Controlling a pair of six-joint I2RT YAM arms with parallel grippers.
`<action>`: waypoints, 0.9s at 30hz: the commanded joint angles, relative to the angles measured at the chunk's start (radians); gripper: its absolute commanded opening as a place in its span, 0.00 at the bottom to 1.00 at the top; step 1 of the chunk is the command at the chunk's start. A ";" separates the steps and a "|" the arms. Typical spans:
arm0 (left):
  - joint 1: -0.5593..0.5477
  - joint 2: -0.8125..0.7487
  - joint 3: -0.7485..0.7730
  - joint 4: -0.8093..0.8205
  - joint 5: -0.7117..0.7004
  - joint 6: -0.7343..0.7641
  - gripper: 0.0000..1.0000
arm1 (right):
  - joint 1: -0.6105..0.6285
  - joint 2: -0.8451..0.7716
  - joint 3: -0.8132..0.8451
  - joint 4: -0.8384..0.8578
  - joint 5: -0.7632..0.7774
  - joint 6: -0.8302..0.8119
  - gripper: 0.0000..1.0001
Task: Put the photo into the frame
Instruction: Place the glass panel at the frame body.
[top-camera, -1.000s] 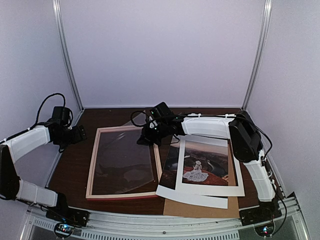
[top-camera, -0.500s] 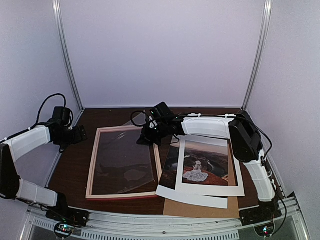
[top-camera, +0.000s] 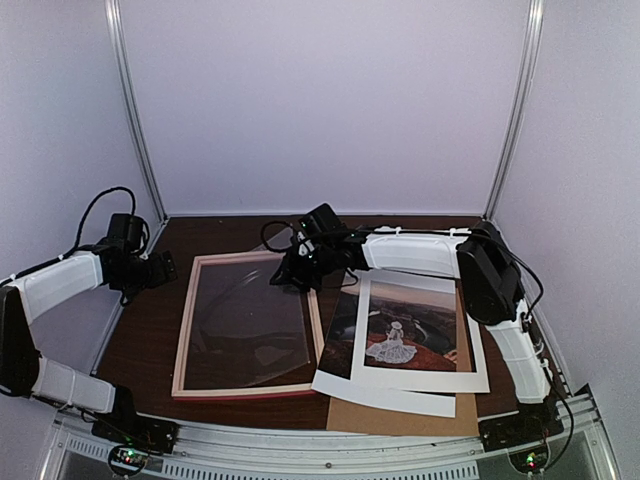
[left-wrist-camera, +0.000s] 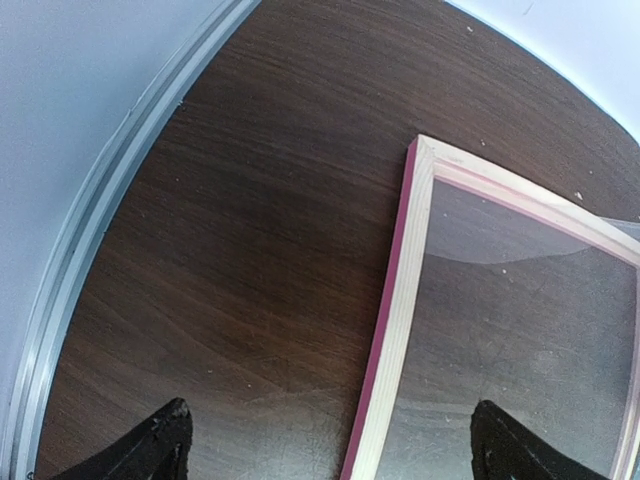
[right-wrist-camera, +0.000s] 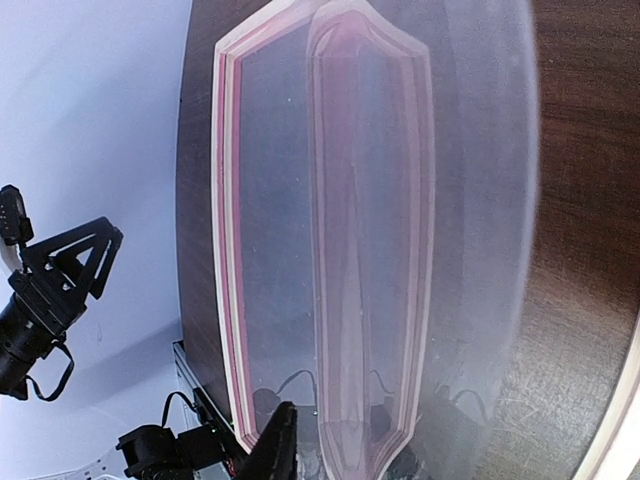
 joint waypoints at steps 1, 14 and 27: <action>-0.010 0.009 -0.011 0.037 0.011 0.013 0.98 | 0.004 0.024 0.050 -0.026 0.025 -0.009 0.27; -0.066 0.046 -0.001 0.060 0.040 0.022 0.98 | 0.004 0.045 0.076 -0.130 0.058 -0.034 0.52; -0.076 0.170 0.018 0.030 0.011 0.071 0.93 | 0.003 0.049 0.084 -0.174 0.080 -0.067 0.73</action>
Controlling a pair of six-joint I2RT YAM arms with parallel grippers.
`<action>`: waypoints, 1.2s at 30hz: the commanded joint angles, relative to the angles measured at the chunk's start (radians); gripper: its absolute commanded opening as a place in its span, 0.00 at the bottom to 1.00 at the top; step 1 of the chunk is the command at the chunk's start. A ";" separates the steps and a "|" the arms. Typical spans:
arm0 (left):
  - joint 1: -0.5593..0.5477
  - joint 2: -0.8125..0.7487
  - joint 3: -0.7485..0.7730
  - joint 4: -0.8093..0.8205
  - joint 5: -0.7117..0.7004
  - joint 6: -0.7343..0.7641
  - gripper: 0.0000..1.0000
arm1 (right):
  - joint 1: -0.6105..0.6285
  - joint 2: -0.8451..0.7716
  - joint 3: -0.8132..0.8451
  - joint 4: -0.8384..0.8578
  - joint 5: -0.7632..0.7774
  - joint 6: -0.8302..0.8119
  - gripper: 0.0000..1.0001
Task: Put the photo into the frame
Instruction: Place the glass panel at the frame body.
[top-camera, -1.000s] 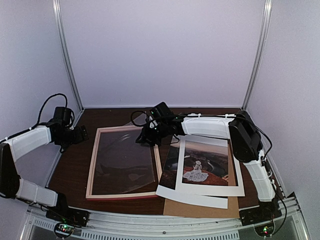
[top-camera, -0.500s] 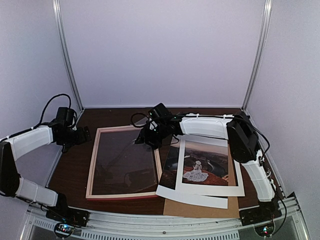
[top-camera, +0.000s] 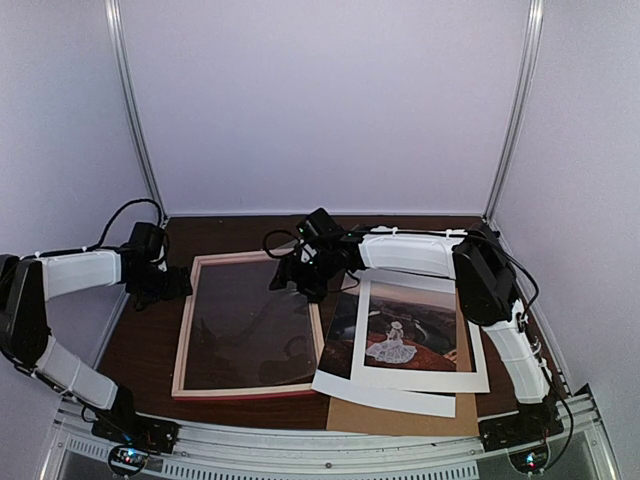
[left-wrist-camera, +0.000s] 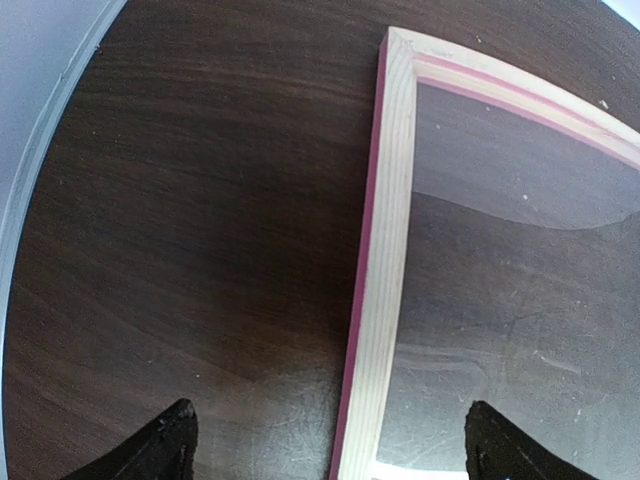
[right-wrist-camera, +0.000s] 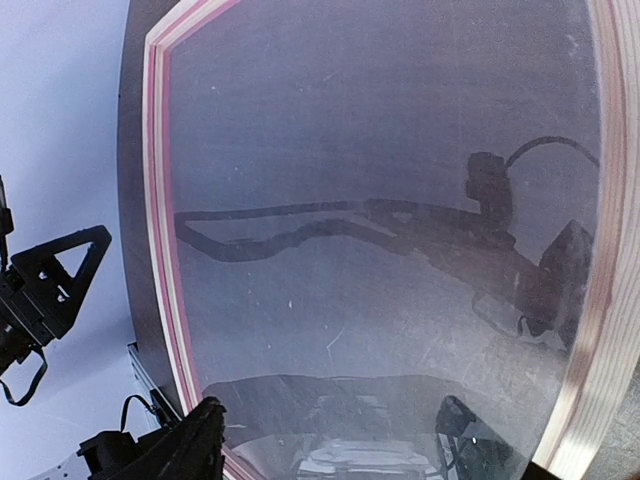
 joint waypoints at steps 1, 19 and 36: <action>-0.003 0.026 0.017 0.011 -0.010 0.029 0.93 | 0.002 0.015 0.026 -0.028 0.031 -0.020 0.73; -0.003 0.148 0.035 0.018 0.009 0.067 0.60 | -0.001 0.012 0.001 -0.016 0.025 -0.023 0.74; -0.003 0.201 0.031 0.029 0.027 0.078 0.50 | -0.002 0.007 -0.020 0.003 0.025 -0.018 0.74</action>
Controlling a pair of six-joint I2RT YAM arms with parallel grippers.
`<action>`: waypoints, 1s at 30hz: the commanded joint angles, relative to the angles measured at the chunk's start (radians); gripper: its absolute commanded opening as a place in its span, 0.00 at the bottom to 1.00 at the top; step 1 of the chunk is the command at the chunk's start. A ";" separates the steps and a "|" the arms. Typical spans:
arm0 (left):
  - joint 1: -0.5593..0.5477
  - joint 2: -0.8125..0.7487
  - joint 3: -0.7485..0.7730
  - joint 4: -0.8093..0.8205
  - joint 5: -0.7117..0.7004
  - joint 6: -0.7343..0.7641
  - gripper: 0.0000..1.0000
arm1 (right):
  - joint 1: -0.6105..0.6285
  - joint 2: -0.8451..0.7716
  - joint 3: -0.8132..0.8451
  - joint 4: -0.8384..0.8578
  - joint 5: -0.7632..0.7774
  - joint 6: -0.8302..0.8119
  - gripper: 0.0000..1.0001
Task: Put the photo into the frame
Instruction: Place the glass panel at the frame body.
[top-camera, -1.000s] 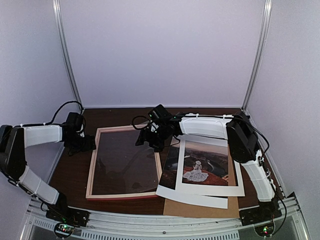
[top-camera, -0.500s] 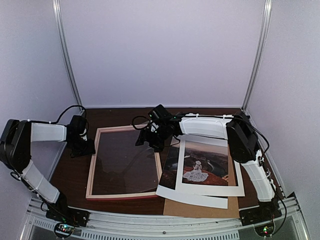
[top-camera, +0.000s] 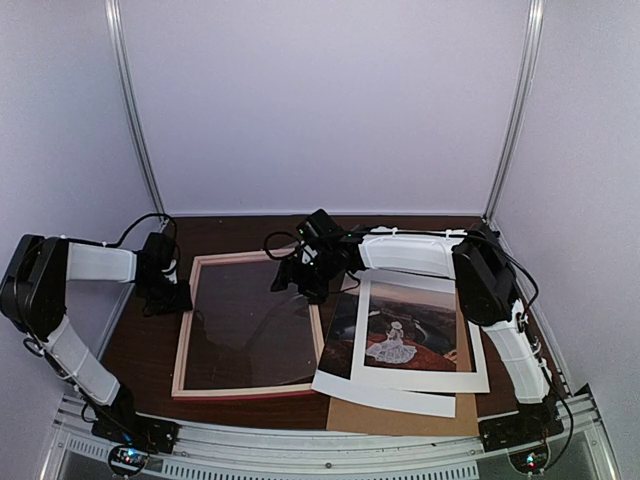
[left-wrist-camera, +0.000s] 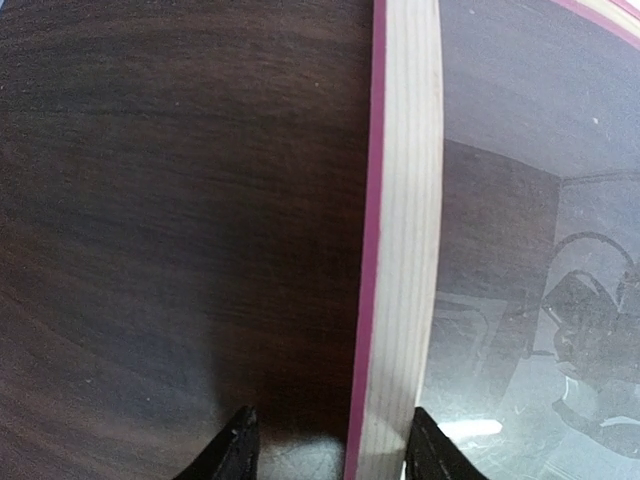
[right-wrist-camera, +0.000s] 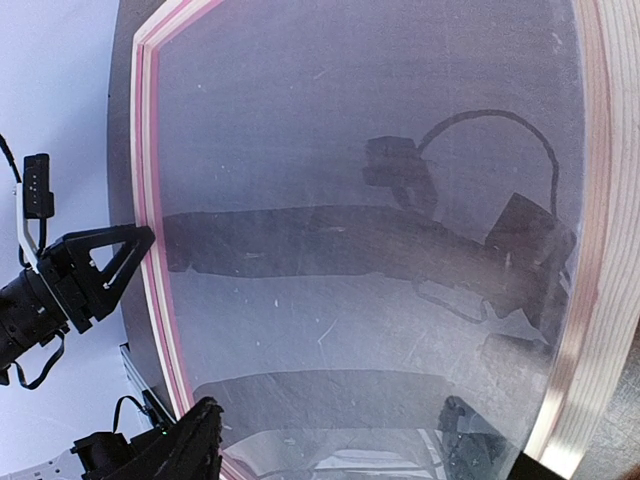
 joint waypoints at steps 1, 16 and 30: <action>-0.003 0.020 0.015 0.017 -0.013 0.015 0.50 | -0.001 0.006 -0.018 0.021 0.012 -0.006 0.74; -0.003 0.051 0.035 -0.008 -0.062 0.031 0.45 | -0.001 0.000 -0.022 0.014 0.022 -0.013 0.74; -0.003 0.078 0.095 -0.094 -0.102 0.058 0.43 | -0.006 -0.009 -0.030 -0.006 0.035 -0.024 0.74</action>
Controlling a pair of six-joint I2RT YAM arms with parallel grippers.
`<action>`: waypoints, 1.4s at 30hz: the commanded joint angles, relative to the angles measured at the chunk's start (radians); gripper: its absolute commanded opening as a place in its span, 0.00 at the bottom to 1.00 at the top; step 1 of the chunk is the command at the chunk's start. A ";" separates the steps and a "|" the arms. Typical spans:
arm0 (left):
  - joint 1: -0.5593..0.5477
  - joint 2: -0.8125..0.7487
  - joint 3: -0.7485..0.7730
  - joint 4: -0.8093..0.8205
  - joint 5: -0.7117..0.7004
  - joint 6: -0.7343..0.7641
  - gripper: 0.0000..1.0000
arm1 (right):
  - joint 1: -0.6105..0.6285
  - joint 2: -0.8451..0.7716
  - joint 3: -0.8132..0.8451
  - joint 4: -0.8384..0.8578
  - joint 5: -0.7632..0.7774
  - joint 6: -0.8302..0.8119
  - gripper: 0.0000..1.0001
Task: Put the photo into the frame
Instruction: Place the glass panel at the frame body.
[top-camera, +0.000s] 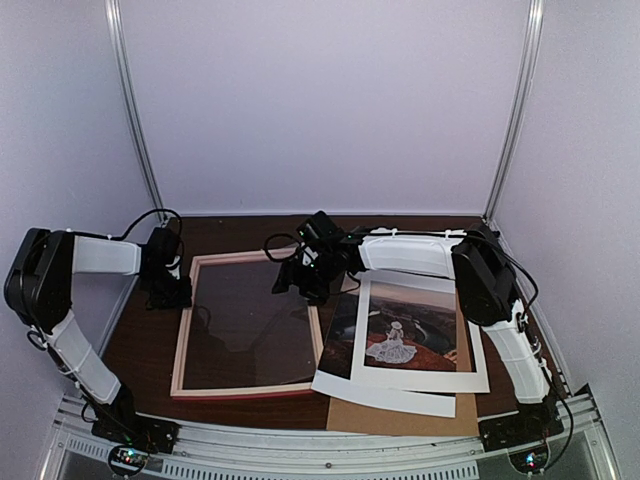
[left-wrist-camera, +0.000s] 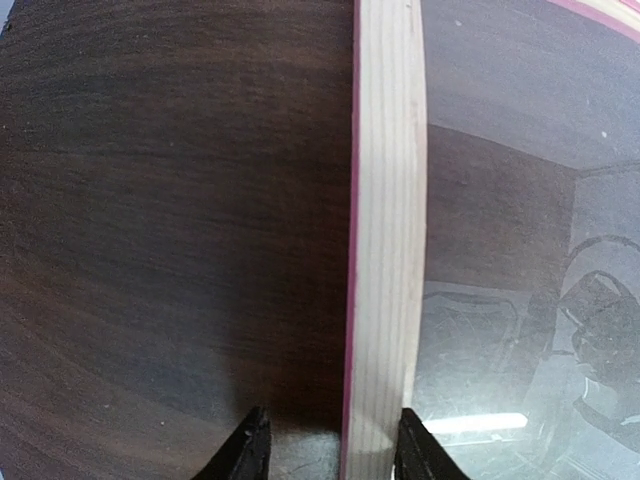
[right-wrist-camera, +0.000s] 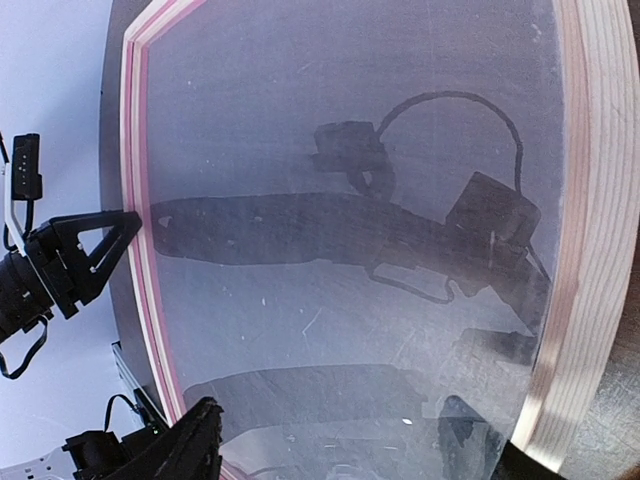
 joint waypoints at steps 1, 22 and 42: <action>0.006 0.023 0.025 -0.052 -0.071 0.024 0.43 | -0.007 -0.010 -0.022 -0.006 0.031 -0.009 0.74; 0.040 0.067 0.081 -0.095 -0.131 0.074 0.43 | -0.016 -0.040 -0.057 -0.064 0.067 -0.063 0.74; 0.068 0.070 0.089 -0.078 -0.087 0.083 0.43 | -0.019 -0.113 -0.075 -0.151 0.174 -0.172 0.74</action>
